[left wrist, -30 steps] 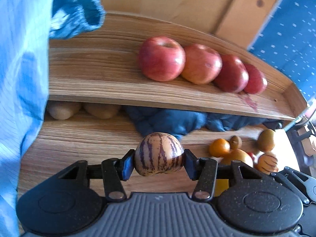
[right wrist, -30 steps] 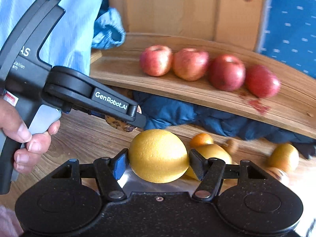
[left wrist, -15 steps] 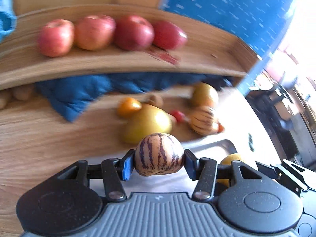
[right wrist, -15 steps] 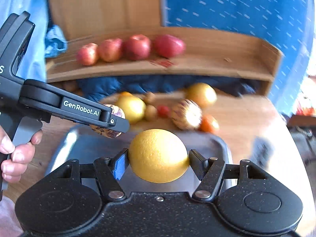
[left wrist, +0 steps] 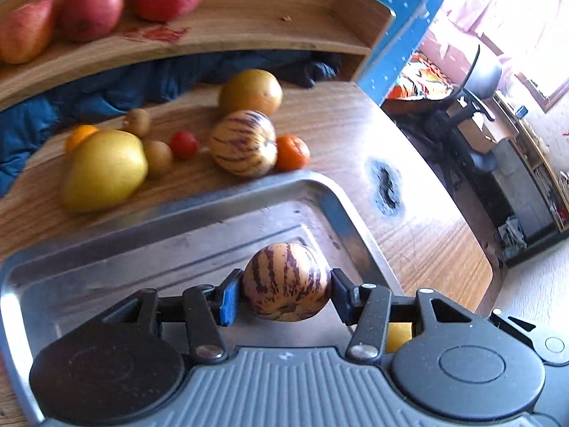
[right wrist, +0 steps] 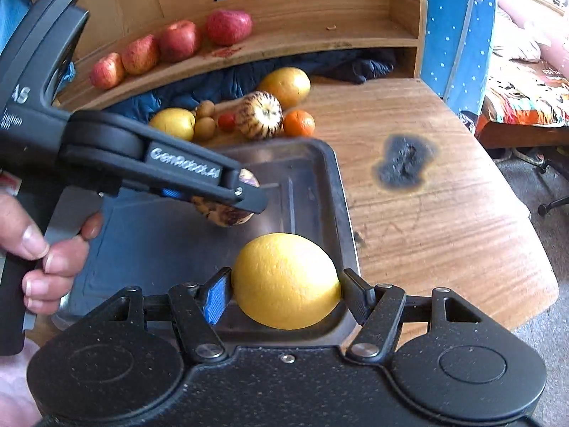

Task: Organize fruits
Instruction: 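Carry the pepino with the left tool onto the tray while the right tool sets the lemon there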

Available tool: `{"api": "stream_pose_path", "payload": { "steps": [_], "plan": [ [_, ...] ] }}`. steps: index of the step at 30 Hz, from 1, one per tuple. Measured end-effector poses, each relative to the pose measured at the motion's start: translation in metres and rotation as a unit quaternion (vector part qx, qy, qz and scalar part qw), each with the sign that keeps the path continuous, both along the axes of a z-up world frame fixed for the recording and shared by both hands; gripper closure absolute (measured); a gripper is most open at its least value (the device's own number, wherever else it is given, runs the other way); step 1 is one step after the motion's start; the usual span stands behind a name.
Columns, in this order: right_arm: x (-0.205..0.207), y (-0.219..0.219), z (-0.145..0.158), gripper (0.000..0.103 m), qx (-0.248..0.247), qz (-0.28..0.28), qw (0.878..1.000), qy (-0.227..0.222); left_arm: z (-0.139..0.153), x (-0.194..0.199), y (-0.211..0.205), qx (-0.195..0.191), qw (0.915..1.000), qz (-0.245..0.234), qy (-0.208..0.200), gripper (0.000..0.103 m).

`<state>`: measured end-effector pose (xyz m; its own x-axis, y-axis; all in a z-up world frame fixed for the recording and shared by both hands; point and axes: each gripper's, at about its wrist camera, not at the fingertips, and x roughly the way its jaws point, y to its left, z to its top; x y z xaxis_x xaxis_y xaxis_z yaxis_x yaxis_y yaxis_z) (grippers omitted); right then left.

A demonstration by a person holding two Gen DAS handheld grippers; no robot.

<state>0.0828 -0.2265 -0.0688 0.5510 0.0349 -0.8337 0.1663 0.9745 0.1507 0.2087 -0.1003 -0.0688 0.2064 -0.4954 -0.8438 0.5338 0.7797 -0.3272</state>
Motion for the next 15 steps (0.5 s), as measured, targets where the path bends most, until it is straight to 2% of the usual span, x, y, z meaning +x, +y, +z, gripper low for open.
{"api": "stream_pose_path", "payload": {
  "steps": [15],
  "plan": [
    [0.0036, 0.0048, -0.0043, 0.034, -0.007, 0.04, 0.999, 0.012, -0.005, -0.0045, -0.0115, 0.016, 0.9999, 0.001, -0.003, 0.047]
  ]
}}
